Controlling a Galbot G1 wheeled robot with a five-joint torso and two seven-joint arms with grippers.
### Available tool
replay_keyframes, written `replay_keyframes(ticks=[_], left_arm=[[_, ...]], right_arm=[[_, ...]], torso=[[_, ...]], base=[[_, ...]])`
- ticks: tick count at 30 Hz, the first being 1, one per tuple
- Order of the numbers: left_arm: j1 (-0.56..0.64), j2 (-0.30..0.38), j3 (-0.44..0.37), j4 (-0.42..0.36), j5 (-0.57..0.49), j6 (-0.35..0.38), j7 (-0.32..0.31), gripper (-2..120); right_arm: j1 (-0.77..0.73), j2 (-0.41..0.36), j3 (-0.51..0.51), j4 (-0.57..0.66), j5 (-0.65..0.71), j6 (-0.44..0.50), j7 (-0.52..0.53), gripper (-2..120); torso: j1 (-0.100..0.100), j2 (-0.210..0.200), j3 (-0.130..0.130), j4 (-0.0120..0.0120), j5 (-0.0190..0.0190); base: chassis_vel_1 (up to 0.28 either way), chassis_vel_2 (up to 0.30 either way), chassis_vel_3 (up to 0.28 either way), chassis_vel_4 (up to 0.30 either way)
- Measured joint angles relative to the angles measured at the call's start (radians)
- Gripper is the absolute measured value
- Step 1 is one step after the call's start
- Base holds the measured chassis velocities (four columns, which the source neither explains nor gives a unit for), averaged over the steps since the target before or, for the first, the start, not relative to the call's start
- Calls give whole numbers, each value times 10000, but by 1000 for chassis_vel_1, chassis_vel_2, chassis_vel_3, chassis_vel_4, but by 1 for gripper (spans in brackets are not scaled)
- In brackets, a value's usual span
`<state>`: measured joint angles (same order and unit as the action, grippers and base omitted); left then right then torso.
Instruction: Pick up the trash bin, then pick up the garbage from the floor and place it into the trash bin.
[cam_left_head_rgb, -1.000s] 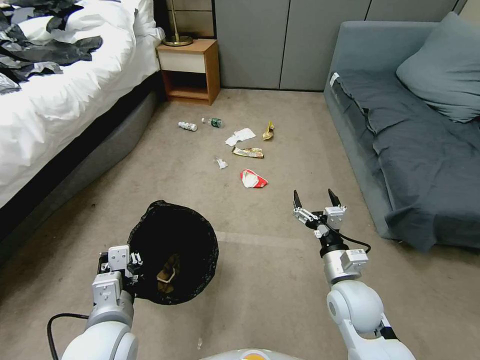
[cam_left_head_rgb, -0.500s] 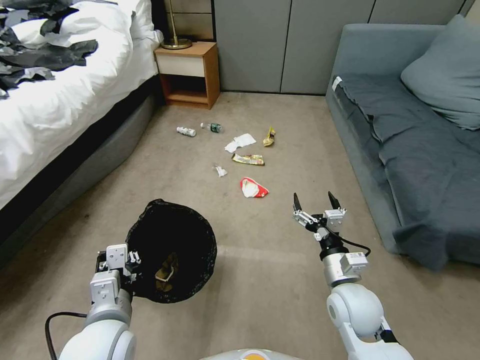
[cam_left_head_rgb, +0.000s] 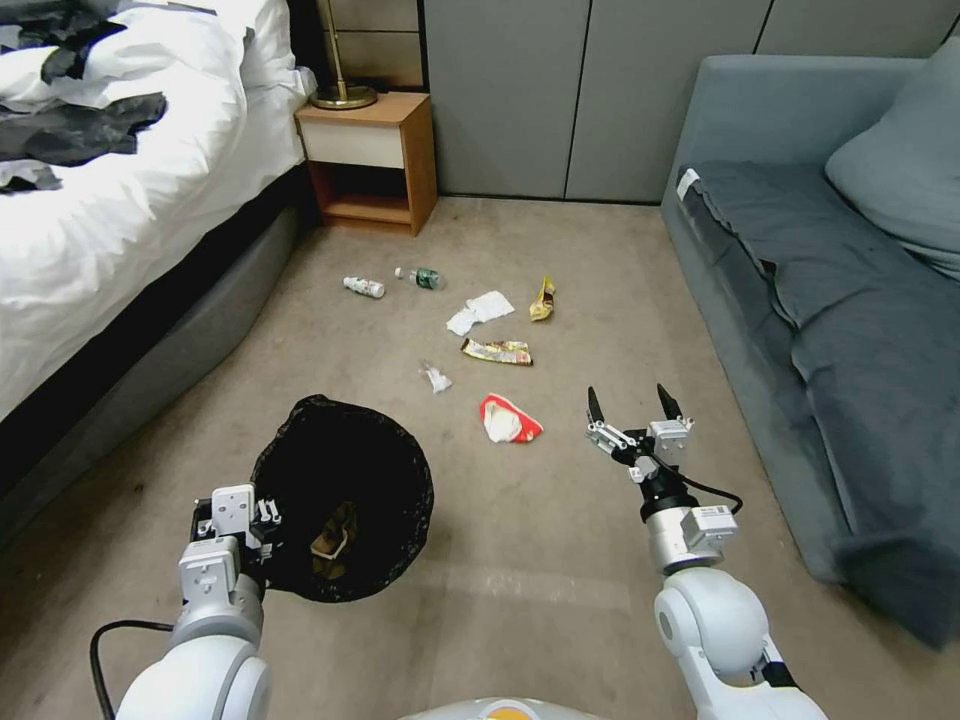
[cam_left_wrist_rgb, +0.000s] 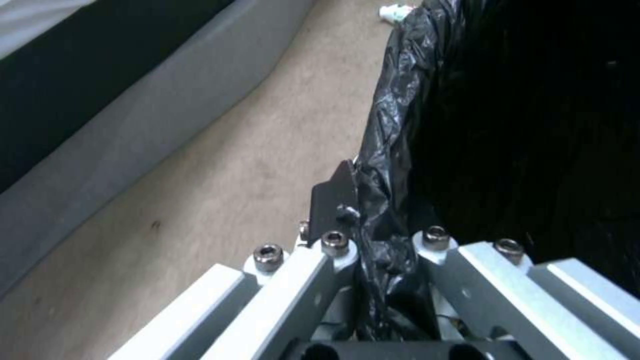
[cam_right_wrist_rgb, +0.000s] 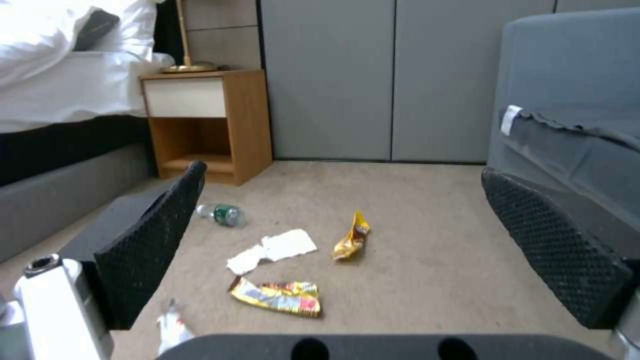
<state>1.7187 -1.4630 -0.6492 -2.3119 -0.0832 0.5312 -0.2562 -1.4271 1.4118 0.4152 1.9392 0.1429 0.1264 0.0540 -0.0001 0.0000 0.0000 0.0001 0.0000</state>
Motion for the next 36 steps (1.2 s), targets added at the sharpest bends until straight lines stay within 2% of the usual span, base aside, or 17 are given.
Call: replay_keyframes(ticks=[15, 36], left_arm=[[1, -4, -10, 8, -10, 3, -4, 1], [-67, -11, -2, 64, 0, 31, -9, 1]], right_arm=[[-9, 13, 37, -23, -33, 139, -146, 100], [85, 32, 112, -91, -33, 380, -294, 100]], torso=[[3, 0, 2, -1, -1], [1, 0, -1, -1, 0]], base=[[-213, 210, 213, -207], [-2, -3, 0, -1]])
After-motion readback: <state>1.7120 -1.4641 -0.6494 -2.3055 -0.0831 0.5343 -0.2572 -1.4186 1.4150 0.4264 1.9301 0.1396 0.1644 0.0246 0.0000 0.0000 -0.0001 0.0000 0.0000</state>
